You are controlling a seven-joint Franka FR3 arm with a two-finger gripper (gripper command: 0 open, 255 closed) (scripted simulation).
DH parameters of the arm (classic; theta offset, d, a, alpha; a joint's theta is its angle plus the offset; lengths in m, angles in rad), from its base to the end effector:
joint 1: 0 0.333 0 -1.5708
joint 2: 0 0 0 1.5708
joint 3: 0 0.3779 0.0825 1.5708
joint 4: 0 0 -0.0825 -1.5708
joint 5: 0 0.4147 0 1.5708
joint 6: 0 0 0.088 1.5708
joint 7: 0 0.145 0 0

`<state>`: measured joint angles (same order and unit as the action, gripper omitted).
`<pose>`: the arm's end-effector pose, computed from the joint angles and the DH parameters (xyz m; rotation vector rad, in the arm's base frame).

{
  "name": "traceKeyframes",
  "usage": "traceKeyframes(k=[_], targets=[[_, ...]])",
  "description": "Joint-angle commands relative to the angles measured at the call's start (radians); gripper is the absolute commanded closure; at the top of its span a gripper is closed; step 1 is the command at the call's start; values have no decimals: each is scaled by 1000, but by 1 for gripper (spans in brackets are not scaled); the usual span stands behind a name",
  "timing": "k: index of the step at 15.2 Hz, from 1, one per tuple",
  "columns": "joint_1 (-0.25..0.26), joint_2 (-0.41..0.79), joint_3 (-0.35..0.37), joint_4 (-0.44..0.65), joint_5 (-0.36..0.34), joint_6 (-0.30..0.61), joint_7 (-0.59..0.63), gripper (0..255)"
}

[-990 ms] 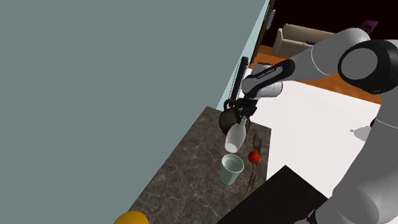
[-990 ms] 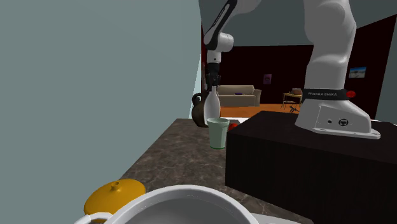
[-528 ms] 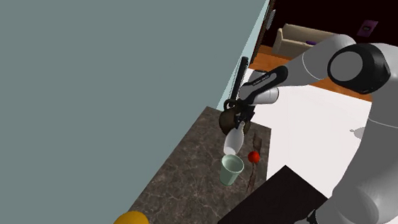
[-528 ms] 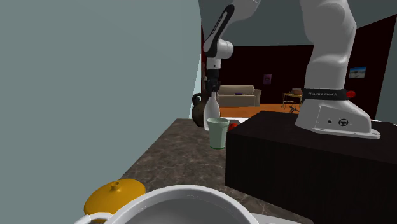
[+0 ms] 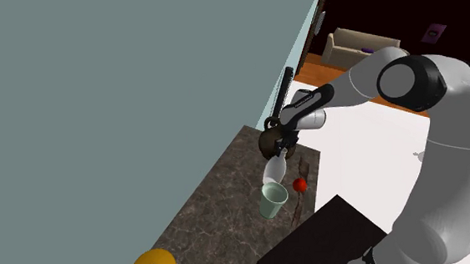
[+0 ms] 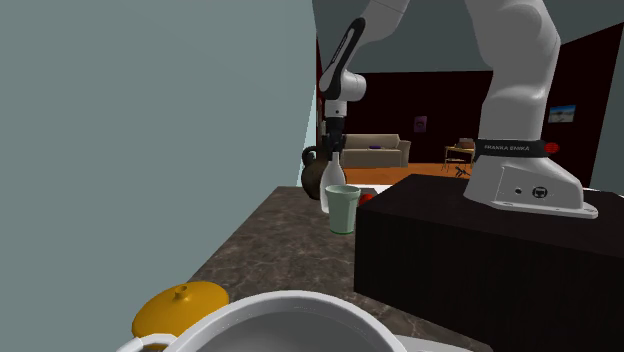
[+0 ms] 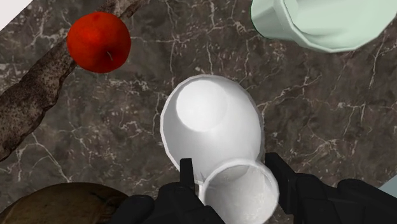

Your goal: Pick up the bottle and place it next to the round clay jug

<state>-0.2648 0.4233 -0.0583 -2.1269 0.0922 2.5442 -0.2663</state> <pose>0.5857 -0.1953 0.2003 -3.1074 0.1993 -0.0058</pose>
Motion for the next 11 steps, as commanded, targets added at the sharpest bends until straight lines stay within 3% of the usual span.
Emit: traceKeyframes(k=[1,5,6,11], targets=[[0,1,0,0,0,2,0,255],[0,1,0,0,0,2,0,255],[0,1,0,1,0,2,0,0],[0,1,0,1,0,2,0,0]])
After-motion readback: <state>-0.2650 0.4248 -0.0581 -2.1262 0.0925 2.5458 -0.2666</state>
